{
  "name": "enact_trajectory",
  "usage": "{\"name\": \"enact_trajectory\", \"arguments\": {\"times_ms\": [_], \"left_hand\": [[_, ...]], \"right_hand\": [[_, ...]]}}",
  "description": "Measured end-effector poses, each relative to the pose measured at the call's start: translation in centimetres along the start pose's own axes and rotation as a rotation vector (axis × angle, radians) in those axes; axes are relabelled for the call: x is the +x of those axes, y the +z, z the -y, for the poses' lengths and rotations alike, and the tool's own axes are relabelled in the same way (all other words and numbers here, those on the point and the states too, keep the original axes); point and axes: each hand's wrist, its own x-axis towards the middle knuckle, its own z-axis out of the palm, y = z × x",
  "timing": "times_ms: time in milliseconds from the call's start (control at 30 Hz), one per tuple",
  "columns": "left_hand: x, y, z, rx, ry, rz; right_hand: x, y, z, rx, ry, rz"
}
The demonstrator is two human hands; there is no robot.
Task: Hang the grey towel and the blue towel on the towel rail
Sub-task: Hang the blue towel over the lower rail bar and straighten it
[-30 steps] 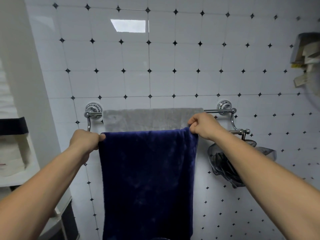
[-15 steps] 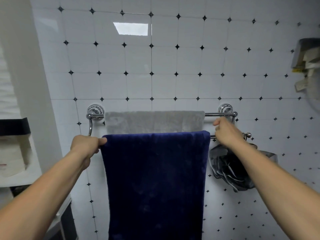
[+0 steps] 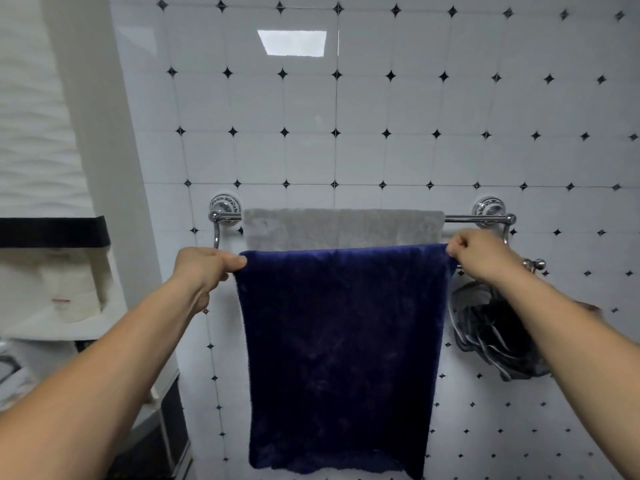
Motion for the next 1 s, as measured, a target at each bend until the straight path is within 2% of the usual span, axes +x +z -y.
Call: {"name": "enact_trajectory", "arguments": {"times_ms": [167, 233, 333, 400, 667, 800, 1000], "left_hand": [[-0.5, 0.2, 1.7, -0.037, 0.035, 0.022], [-0.8, 0.5, 1.8, -0.052, 0.048, 0.027], [-1.1, 0.6, 2.1, -0.011, 0.027, 0.053], [-1.1, 0.5, 2.5, 0.035, 0.015, 0.063], [-1.1, 0.4, 4.5, 0.081, 0.02, 0.051], [-0.8, 0.3, 4.2, 0.056, 0.027, 0.085], [-0.1, -0.5, 3.7, 0.053, 0.065, 0.062]], "right_hand": [[-1.5, 1.3, 0.0, -0.017, 0.081, -0.09], [-2.3, 2.0, -0.4, 0.039, 0.126, -0.05], [-3.1, 3.6, -1.2, 0.394, 0.2, 0.047], [-2.8, 3.8, -2.2, 0.496, 0.228, 0.047], [-3.7, 4.5, -3.5, 0.621, 0.213, 0.118], [-4.3, 3.8, -3.1, 0.717, 0.268, 0.2], [-5.9, 4.3, -3.2, 0.676, 0.27, 0.262]]}}
